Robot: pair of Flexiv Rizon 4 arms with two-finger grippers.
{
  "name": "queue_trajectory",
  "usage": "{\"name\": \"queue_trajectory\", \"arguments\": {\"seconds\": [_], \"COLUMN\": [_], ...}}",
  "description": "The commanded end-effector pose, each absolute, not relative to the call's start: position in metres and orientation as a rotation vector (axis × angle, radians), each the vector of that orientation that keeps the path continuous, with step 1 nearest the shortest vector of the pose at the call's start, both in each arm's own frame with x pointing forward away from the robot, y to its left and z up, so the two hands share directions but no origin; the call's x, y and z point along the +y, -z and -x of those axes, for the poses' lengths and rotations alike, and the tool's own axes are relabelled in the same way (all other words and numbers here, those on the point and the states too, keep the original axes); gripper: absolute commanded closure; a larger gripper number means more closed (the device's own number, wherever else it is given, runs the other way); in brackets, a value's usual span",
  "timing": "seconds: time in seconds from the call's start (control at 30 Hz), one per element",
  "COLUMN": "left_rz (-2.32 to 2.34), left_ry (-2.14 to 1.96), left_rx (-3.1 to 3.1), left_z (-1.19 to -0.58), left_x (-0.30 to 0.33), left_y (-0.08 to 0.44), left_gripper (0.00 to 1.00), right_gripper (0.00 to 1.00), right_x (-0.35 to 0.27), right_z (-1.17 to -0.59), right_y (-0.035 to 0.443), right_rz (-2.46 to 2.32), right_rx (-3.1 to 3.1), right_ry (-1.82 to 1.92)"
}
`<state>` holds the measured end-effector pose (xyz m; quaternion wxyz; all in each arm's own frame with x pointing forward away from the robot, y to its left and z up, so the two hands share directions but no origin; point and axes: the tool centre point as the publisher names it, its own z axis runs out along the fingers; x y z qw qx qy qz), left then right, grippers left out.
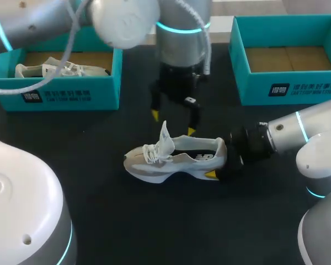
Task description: Take the shoe out of the shoebox, open the shoe tongue, remove and reinsert the insole, then place the shoe into the shoebox
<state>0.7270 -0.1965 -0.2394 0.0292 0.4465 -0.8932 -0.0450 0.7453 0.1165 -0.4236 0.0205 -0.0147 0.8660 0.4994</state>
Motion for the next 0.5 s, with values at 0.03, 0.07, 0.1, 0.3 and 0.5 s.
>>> {"name": "queue_trajectory", "arguments": {"seconds": [0.03, 0.07, 0.1, 0.3, 0.5], "left_rz": [0.171, 0.215, 0.222, 0.222, 0.222], "left_ry": [0.197, 0.165, 0.135, 0.135, 0.135], "left_rx": [-3.136, -3.125, -3.125, -3.125, -3.125], "left_z": [-0.7311, -0.7292, -0.7264, -0.7264, -0.7264], "left_x": [-0.2259, -0.2287, -0.2303, -0.2303, -0.2303], "left_y": [0.2414, 0.2402, 0.2378, 0.2378, 0.2378], "left_gripper": [1.00, 1.00, 1.00, 1.00, 1.00], "right_gripper": [1.00, 1.00, 1.00, 1.00, 1.00], "right_x": [0.1189, 0.1189, 0.1189, 0.1189, 0.1189], "right_z": [-0.7438, -0.7438, -0.7438, -0.7438, -0.7438], "right_y": [0.4274, 0.4274, 0.4274, 0.4274, 0.4274], "right_rz": [0.045, 0.045, 0.045, 0.045, 0.045], "right_rx": [2.687, 2.687, 2.687, 2.687, 2.687], "right_ry": [-1.545, -1.545, -1.545, -1.545, -1.545]}}
